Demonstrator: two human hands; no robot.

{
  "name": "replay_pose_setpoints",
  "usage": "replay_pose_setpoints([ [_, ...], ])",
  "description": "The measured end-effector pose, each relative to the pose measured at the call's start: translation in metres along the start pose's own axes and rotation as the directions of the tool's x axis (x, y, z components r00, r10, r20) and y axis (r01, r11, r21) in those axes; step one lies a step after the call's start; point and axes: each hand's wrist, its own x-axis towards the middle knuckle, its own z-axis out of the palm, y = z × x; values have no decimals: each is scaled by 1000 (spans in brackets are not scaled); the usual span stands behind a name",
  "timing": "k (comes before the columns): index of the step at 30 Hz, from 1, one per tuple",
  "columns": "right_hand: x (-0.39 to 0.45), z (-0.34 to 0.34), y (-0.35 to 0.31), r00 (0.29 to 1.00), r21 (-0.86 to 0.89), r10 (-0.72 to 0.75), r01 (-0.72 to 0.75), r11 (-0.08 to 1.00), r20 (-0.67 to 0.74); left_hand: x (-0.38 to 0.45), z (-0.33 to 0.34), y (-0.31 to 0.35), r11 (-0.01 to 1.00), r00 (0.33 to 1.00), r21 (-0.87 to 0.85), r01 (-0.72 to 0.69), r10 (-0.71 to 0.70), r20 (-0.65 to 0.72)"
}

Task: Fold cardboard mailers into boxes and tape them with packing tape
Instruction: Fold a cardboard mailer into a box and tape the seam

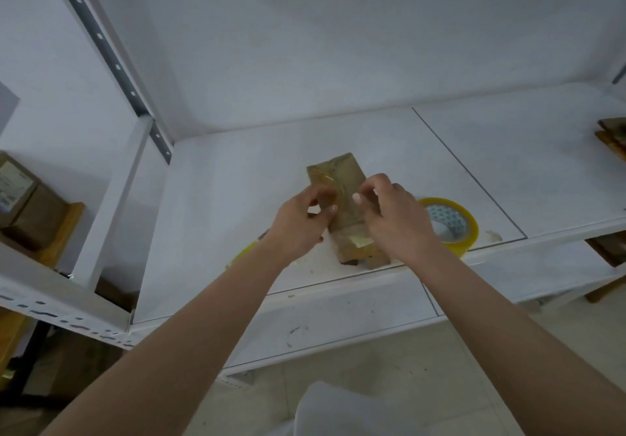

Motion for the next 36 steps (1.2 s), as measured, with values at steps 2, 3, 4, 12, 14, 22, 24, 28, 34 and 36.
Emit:
replay_pose_setpoints([
  [2,0,0,4,1000,112,-8,6,994,17,5,-1,-3,999,998,2,-45,45,-50],
  [3,0,1,4,1000,143,-11,7,990,26,7,-3,-4,998,995,12,-63,63,-74],
  [4,-1,3,5,999,166,-12,6,986,39,9,-4,-5,997,994,32,-68,71,-87],
  [12,-22,20,22,976,124,-187,201,972,-111,4,2,-35,1000,1000,13,-20,20,11],
  [14,-25,22,23,978,218,-201,210,953,-62,3,1,-37,995,996,67,-78,75,49],
  [22,-26,30,23,945,183,-314,326,928,-93,-6,4,-49,966,976,141,-216,217,7],
  [24,-29,31,23,945,167,-310,324,931,-105,-13,8,-50,963,977,208,-171,194,-93],
  [28,-32,32,21,951,173,-280,300,938,-132,-30,12,-54,943,935,316,-105,202,-292],
  [34,-31,31,18,959,172,-260,278,945,-116,-33,14,-51,928,926,357,-102,219,-306],
  [36,-30,30,18,960,179,-254,272,946,-115,-34,12,-52,930,936,346,-125,226,-271],
])
